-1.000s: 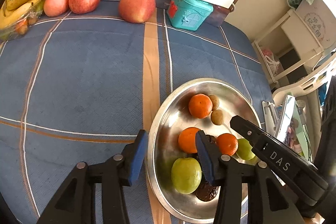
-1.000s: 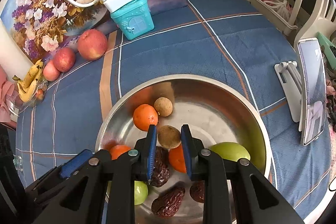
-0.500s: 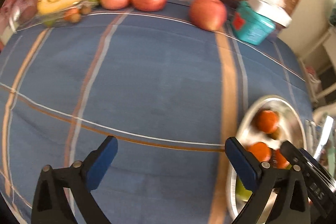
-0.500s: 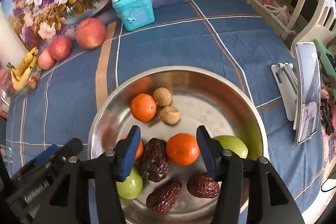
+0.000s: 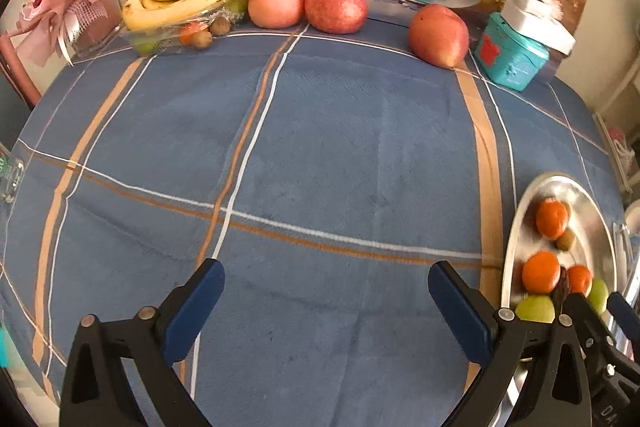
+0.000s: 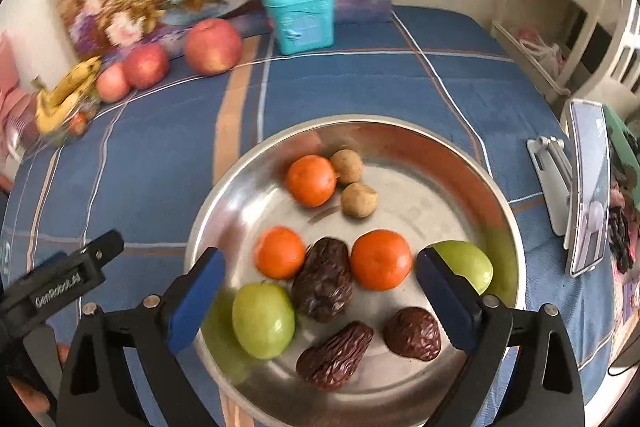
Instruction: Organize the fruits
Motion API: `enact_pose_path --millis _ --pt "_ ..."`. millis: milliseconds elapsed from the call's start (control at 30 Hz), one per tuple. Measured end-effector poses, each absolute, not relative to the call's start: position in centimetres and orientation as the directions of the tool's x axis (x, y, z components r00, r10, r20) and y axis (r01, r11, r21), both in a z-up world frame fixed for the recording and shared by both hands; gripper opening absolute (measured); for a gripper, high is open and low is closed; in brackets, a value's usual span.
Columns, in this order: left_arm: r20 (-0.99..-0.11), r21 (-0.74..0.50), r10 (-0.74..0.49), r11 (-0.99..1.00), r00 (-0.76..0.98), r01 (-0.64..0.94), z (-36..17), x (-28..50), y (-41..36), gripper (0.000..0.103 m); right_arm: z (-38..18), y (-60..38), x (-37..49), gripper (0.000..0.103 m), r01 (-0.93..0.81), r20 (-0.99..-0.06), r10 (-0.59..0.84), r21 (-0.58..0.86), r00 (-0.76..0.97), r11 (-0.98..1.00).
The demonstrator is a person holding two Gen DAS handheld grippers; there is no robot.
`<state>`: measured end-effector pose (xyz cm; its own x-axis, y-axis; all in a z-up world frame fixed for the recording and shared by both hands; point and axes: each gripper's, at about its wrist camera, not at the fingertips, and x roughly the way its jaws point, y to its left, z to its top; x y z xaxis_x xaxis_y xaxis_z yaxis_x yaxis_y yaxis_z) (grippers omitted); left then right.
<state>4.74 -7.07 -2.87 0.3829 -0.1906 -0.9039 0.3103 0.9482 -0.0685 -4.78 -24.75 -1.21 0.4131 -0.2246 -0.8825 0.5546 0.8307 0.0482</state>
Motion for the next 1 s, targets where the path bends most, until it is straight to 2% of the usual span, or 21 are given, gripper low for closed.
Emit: enact_pose_path --millis 267,600,1000 --pt "-0.887 -0.023 -0.147 0.961 0.438 0.276 -1.0 2.5 -4.8 0.103 -0.6 -22.8 -7.0 0.096 0.529 -0.860 -0.218 0.070 0.461 0.846" --pt "-0.875 0.107 -0.013 0.969 0.484 0.221 -0.3 -0.3 -2.6 0.103 -0.9 -22.2 -10.1 0.096 0.559 -0.863 -0.216 0.089 0.456 0.825" --pt "-0.867 0.171 0.007 0.943 0.498 0.285 0.2 -2.9 -2.2 0.103 -1.2 -21.1 -11.7 0.096 0.552 -0.871 -0.223 0.064 0.438 0.832"
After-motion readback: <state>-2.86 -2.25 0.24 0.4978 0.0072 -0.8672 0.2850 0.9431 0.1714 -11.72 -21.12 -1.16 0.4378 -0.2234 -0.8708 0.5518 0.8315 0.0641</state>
